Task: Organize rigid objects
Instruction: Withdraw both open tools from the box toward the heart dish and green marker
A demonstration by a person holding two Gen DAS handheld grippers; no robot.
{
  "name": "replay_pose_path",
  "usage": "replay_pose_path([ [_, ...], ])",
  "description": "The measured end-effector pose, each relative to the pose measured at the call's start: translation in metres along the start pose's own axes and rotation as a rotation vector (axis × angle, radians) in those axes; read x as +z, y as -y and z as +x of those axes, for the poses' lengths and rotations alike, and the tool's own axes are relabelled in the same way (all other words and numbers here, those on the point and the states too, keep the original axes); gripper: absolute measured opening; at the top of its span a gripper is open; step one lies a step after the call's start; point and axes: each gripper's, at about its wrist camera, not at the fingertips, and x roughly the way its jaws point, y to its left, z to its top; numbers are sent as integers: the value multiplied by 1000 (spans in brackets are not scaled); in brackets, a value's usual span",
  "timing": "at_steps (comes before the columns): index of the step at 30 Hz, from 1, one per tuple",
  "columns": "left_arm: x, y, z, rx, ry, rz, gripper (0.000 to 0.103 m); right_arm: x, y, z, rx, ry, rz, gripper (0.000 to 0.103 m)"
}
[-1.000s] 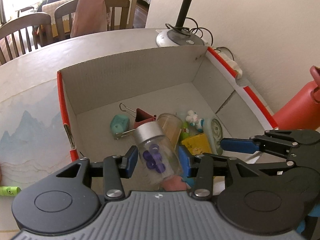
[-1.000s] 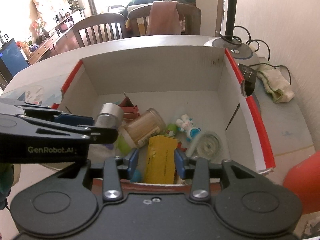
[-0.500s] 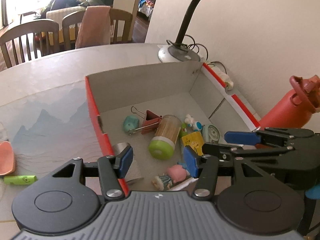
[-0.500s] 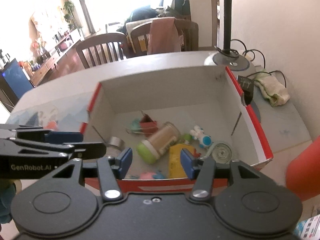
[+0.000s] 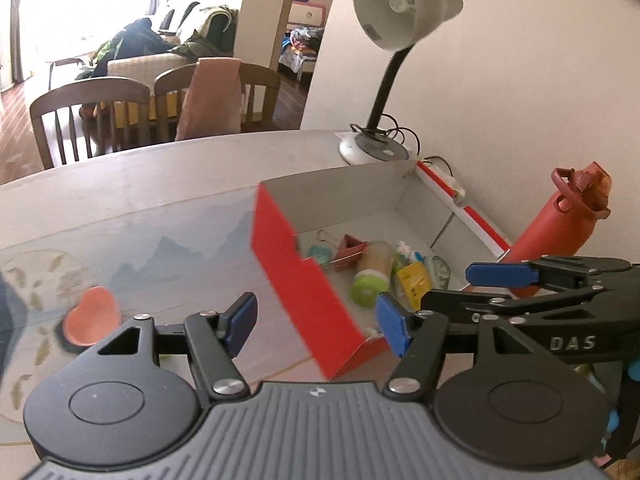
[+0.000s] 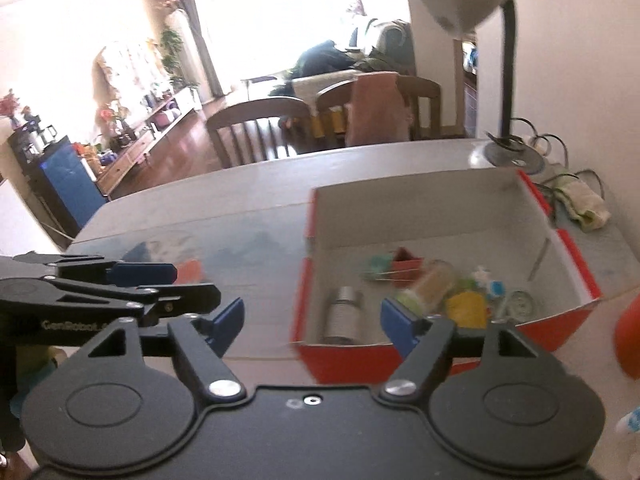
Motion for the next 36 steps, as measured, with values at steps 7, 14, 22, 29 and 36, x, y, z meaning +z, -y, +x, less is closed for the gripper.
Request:
replay_pose_path([
  [7,-24,-41,-41,36,28,15,75,-12,-54,4,49,14,-42,82],
  [14,-46,-89,-67,65,25,-34,83,-23,-99,13,74,22,-91,90],
  [22,-56,-129,-79,107,24,-83,84,-31,-132,34,84,-4,-161,91],
  [29,-56,-147,-64,118,17,-133,97,-33,-145,62,91,-41,-224,91],
  [36,-47,-158,-32,187,21,-156,101,-34,-145,104,93,-61,-286,91],
])
